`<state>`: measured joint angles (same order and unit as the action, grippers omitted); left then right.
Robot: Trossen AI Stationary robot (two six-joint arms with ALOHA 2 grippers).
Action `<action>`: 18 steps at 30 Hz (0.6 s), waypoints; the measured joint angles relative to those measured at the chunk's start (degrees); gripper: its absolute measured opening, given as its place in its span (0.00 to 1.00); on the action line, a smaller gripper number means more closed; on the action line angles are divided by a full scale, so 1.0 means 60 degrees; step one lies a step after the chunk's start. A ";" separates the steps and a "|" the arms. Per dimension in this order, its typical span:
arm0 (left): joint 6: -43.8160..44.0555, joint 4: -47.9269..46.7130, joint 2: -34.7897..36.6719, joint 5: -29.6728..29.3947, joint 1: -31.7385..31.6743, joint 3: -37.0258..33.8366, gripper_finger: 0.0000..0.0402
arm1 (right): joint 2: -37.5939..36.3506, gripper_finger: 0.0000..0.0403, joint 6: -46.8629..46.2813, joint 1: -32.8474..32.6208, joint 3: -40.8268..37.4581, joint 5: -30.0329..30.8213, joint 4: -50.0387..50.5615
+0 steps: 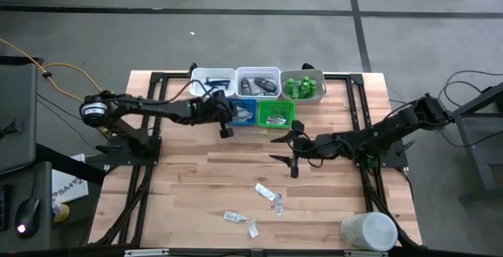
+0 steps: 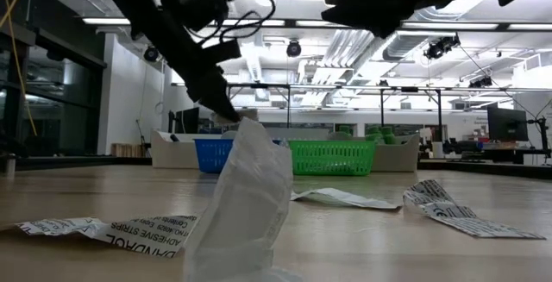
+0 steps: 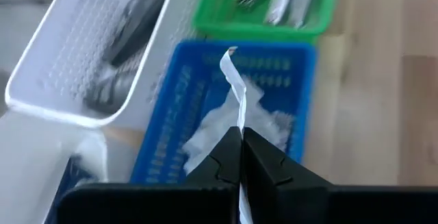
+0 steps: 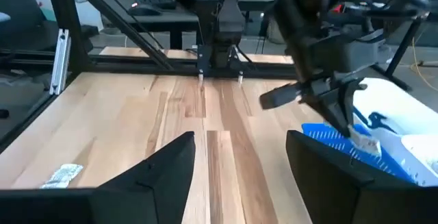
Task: Pick & Place Travel size toiletries
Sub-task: Put the white bandage pad into the blue basket
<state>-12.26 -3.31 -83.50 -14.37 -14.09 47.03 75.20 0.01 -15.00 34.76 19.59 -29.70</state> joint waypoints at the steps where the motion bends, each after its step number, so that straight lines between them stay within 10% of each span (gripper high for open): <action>1: 0.0083 -0.0079 0.0000 0.0046 -0.0130 0.0000 0.01 | 0.0000 0.55 -0.0065 0.0000 0.0000 0.0000 0.0073; 18: 0.0820 -0.0038 0.0000 0.1103 -0.0567 0.0000 0.30 | 0.0005 0.55 -0.2459 -0.0296 0.0000 -0.0464 0.2557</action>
<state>-7.34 -3.54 -83.50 -7.75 -17.49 47.03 75.23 -14.74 -16.78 34.76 16.81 -14.36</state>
